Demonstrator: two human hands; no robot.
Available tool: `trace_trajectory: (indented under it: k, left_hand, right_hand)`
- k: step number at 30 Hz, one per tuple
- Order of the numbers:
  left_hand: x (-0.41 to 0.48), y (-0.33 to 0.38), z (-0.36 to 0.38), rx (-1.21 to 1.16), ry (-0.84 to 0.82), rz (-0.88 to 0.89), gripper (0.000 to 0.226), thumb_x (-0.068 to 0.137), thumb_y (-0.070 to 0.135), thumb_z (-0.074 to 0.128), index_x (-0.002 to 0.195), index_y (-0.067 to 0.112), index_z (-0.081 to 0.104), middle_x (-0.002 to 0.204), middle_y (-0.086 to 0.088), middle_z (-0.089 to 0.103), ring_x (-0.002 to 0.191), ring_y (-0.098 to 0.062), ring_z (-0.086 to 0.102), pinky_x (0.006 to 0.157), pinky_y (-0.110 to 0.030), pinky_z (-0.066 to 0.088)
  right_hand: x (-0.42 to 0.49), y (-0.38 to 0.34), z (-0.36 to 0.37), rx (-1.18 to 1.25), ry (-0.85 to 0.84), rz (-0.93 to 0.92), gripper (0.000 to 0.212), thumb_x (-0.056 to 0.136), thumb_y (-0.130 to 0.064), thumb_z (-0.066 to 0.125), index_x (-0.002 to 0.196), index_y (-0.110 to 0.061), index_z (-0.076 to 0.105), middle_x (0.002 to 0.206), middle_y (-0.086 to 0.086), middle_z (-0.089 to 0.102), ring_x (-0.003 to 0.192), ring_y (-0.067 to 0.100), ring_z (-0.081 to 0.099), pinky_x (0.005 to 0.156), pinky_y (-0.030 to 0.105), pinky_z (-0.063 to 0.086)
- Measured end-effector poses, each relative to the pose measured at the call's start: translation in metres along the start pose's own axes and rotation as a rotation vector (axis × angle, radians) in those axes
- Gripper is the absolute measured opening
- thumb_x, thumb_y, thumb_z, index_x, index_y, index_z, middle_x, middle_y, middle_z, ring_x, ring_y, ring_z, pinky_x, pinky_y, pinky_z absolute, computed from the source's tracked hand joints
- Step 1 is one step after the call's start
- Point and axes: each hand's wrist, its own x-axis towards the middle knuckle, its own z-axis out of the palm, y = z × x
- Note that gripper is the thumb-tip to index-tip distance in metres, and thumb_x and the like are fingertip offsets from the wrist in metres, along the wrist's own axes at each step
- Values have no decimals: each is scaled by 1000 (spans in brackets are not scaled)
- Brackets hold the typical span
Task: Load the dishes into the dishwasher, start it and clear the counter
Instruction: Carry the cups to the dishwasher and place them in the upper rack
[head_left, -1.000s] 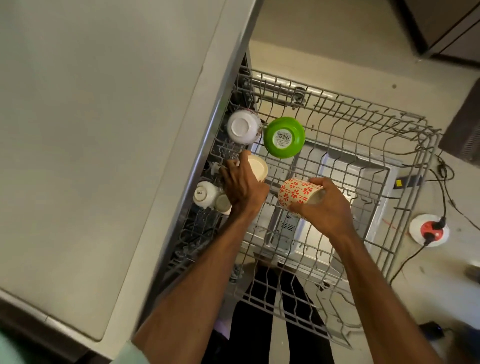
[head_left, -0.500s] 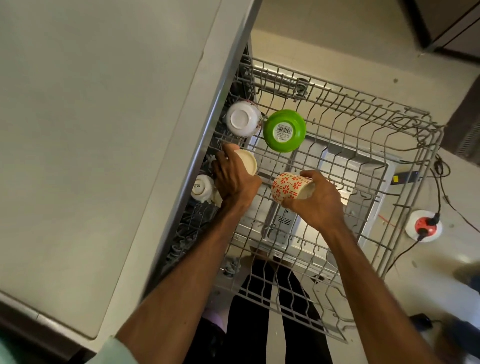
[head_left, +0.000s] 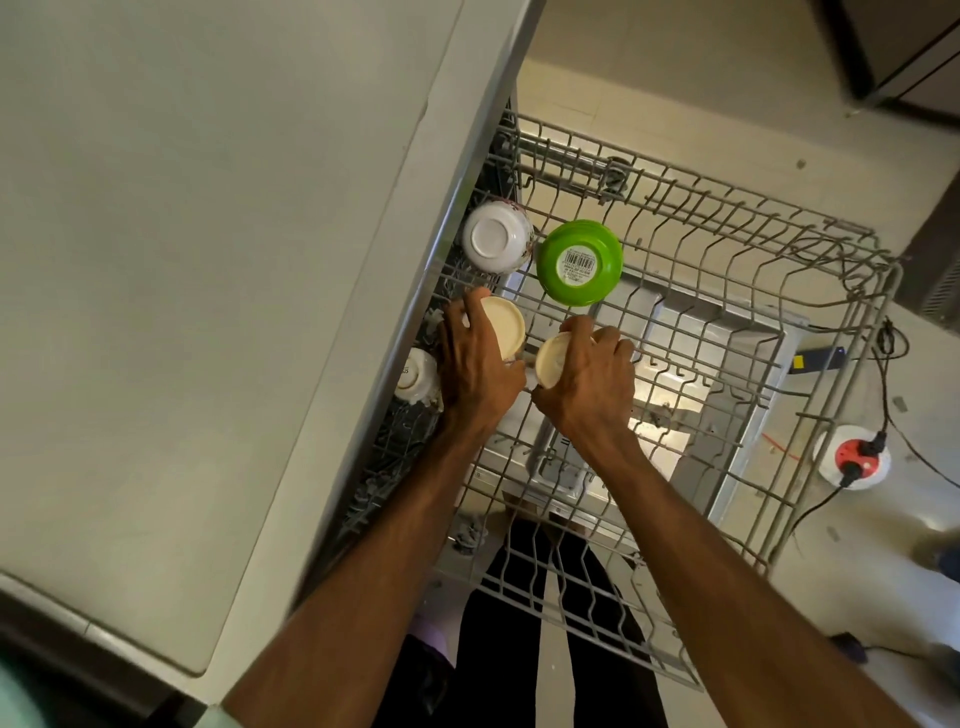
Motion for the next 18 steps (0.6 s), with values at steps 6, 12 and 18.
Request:
trace_trajectory:
  k: [6, 12, 18]
  left_hand:
    - [-3, -10, -5, -84, -5, 19, 100, 68, 15, 89, 151, 14, 33, 151, -12, 37, 138, -31, 41, 108, -49, 44]
    - [-9, -11, -12, -79, -54, 11, 106, 73, 16, 87, 157, 8, 22, 163, -16, 22, 148, -33, 29, 117, -48, 35]
    - [-40, -3, -30, -120, 40, 55, 99, 76, 9, 80, 156, 5, 22, 163, -18, 19, 150, -32, 25, 121, -41, 30]
  right_hand:
    - [-2, 6, 9, 49, 46, -16, 100, 59, -47, 91, 138, -9, 43, 131, 21, 49, 117, 37, 47, 86, 46, 49]
    - [-12, 5, 1, 196, 107, -46, 104, 63, -45, 91, 144, -5, 38, 137, 19, 46, 123, 37, 44, 96, 47, 45]
    - [-34, -2, -9, 286, 186, -63, 87, 67, -37, 82, 138, -7, 43, 138, 16, 44, 129, 33, 40, 106, 46, 42]
